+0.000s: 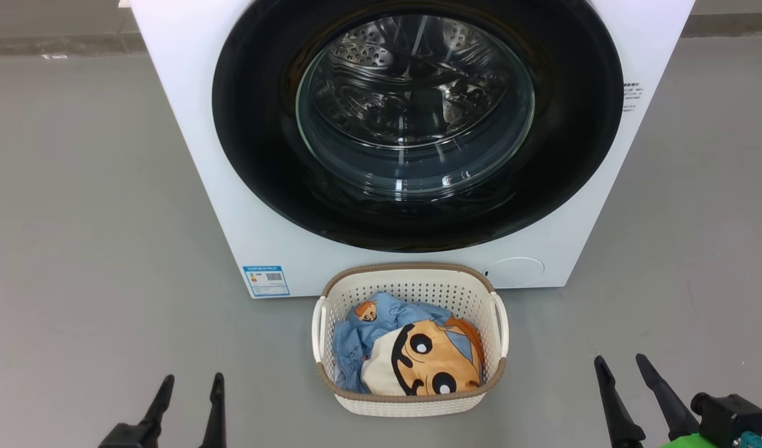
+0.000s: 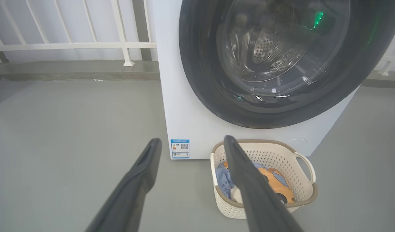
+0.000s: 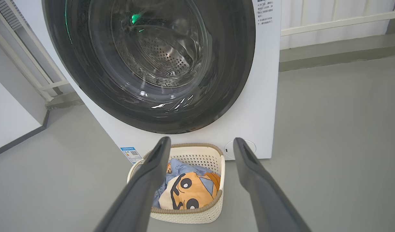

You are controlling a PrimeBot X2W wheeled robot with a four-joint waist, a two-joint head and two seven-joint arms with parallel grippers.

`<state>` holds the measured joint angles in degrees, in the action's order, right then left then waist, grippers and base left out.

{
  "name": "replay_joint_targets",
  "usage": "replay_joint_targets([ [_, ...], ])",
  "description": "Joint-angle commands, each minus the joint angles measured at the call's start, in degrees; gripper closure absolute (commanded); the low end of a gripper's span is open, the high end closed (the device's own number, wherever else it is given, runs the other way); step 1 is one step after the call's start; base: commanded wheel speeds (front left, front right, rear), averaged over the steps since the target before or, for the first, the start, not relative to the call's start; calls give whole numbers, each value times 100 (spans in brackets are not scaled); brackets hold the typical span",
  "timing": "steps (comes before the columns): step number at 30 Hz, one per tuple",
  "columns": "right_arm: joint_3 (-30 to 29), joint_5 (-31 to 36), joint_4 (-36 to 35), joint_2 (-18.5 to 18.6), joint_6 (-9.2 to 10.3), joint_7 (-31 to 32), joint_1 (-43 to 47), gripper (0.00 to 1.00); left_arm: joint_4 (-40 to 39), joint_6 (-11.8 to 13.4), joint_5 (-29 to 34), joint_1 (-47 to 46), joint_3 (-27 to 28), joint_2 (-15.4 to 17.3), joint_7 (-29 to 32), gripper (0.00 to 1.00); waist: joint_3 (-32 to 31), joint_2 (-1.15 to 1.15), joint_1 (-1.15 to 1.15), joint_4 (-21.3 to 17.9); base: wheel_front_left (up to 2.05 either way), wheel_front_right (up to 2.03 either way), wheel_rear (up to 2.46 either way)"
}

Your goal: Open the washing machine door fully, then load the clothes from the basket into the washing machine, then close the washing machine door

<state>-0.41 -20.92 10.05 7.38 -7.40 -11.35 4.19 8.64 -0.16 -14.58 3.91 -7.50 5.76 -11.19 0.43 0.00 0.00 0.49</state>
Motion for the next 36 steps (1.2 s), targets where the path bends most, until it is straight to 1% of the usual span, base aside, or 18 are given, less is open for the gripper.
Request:
replay_joint_targets([
  [1,105,190,-171,93,-8,-90,-1,0,-189,62,211,-62,139,113,-105,0,-1,0,0,-2,0,0,0],
  [6,65,408,-229,60,-8,-174,20,0,-210,92,480,-38,204,95,-189,0,11,0,0,-10,0,0,0],
  [13,63,843,-312,108,-9,-291,64,0,-187,-27,871,-10,390,25,-307,0,10,0,0,-9,0,0,0],
  [18,-77,986,-367,41,-9,-364,79,0,-190,-110,1192,9,516,-27,-381,0,-3,0,0,-5,0,0,0],
  [30,-276,640,-404,-84,-9,-364,118,0,-63,-324,1110,42,866,-182,-381,0,-51,0,0,11,0,0,0],
  [36,-285,559,-392,-65,-9,-364,127,0,34,-439,985,29,1049,-245,-381,0,-65,0,0,23,0,0,0],
])
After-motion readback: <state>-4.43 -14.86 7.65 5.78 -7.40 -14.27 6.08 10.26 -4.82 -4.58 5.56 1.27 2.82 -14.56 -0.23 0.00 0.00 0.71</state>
